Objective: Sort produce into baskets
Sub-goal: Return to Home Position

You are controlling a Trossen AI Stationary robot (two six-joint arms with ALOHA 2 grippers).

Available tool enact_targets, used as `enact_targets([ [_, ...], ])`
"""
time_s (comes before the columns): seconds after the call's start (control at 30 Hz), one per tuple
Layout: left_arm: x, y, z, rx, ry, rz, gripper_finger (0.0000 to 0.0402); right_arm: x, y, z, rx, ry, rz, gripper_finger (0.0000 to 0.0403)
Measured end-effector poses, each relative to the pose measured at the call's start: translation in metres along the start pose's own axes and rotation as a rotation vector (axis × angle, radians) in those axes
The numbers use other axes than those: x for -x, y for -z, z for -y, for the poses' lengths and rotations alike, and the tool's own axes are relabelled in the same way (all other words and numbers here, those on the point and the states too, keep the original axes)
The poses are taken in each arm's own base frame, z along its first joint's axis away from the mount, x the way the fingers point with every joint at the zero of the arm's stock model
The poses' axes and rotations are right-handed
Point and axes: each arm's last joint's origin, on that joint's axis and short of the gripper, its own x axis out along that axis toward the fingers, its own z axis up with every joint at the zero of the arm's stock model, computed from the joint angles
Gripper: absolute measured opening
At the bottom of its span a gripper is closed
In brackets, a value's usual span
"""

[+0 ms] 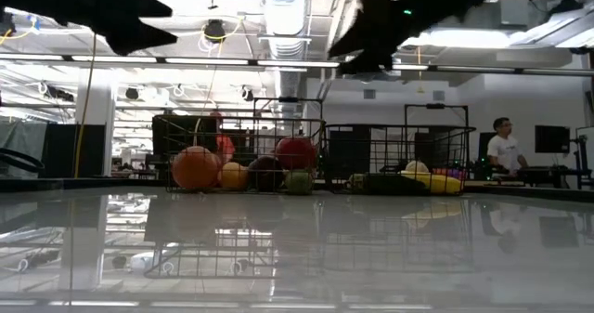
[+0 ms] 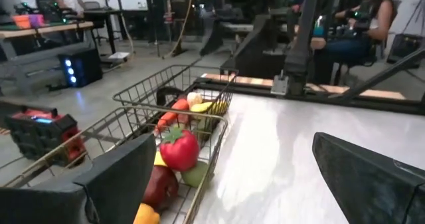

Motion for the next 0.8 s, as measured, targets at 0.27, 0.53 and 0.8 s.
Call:
enact_targets([
  [0.27,0.02,0.0,0.0,-0.017,-0.014,0.027,0.0393,0.056,0.066,-0.013,-0.127,0.154,0.188,0.0381],
  [0.53,0.015,0.029,0.004,-0.02,-0.028,0.015,0.0393,0.089,0.101,-0.034,-0.152,0.254,0.25,0.0381],
  [0.8,0.012,0.043,0.006,-0.061,-0.013,0.036,0.039,0.108,0.14,-0.029,-0.219,0.215,0.377,0.0381],
])
